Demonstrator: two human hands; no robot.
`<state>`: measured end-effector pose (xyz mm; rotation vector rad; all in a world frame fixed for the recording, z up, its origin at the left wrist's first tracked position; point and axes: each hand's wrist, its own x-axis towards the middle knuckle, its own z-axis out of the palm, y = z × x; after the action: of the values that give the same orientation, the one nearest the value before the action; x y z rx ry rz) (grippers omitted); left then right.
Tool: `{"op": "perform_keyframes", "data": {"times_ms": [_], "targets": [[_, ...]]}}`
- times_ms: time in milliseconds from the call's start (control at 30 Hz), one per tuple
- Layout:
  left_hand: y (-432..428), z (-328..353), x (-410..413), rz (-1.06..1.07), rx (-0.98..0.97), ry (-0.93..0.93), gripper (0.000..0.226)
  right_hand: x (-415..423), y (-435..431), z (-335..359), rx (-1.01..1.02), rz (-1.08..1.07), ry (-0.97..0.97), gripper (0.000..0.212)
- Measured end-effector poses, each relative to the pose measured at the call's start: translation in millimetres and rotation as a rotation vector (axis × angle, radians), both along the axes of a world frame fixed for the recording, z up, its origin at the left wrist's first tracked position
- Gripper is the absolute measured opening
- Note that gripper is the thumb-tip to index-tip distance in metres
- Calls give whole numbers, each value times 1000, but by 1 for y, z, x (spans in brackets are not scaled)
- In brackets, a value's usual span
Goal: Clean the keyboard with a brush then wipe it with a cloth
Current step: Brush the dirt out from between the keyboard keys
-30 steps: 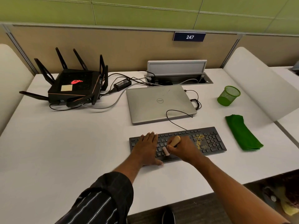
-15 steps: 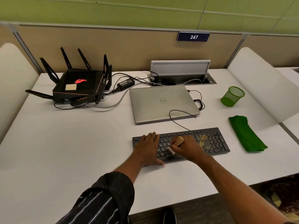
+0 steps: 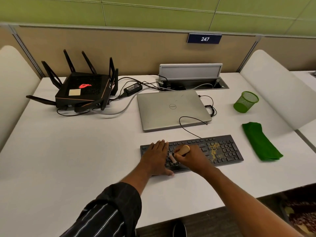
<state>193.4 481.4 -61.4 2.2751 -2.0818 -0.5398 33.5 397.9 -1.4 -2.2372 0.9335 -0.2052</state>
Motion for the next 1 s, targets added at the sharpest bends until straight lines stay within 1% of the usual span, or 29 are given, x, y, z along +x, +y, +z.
{"op": "perform_keyframes", "data": {"times_ms": [67,200,400,500,567,700,900,1000], "targets": [[1,-1,1,6,-3,3,129,1,1,-3,-12,21,30,11],[2,0,2,3,-6,8,129,2,-4,-2,41,88,104,10],[1,-2,4,4,-19,15,131,6,-9,4,8,95,49,10],[1,-3,4,-1,-14,17,131,4,-9,1,-11,186,92,9],[2,-3,5,2,-11,18,132,4,-10,1,8,210,112,8],[2,-3,5,4,-15,24,133,4,-13,4,33,205,120,10],[2,-2,6,2,-16,27,131,6,-10,9,-63,106,54,12],[1,-1,5,1,-12,17,130,3,-5,3,-40,49,60,7]]}}
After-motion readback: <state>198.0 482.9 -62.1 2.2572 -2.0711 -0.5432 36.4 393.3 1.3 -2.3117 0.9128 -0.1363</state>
